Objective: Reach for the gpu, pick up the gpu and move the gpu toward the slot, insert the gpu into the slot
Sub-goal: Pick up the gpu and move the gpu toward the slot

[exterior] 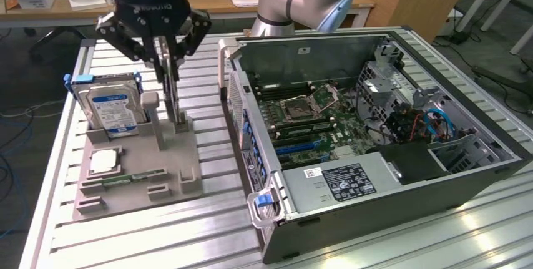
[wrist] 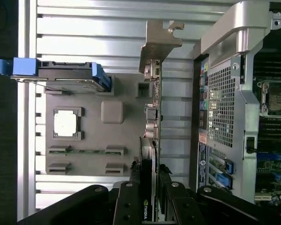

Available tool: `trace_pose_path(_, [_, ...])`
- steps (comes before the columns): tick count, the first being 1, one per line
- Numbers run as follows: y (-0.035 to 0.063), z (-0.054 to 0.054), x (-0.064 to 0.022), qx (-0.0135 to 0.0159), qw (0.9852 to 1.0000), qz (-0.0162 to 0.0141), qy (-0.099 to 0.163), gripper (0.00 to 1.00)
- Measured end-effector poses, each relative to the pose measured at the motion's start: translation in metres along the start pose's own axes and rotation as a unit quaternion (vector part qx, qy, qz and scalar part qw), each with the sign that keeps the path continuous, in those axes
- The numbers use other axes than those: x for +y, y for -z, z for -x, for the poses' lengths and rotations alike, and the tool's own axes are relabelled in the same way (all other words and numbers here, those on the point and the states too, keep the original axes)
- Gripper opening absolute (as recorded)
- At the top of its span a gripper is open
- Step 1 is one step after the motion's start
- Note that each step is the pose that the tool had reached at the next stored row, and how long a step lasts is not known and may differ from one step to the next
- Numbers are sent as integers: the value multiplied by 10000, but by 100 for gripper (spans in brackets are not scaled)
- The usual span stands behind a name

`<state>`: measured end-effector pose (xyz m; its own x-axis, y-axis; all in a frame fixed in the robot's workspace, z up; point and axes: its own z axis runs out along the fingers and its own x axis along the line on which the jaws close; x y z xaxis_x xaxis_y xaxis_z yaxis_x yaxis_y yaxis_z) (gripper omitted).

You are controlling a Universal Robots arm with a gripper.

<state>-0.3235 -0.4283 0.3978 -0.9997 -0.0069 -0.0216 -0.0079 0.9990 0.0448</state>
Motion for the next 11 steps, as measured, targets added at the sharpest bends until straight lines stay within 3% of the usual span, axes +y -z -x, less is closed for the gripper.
trace_pose_path(8, [343,8,15,0,10000,1,0,25])
trace_pose_path(11, [392,8,17,-1,10000,1,0,25])
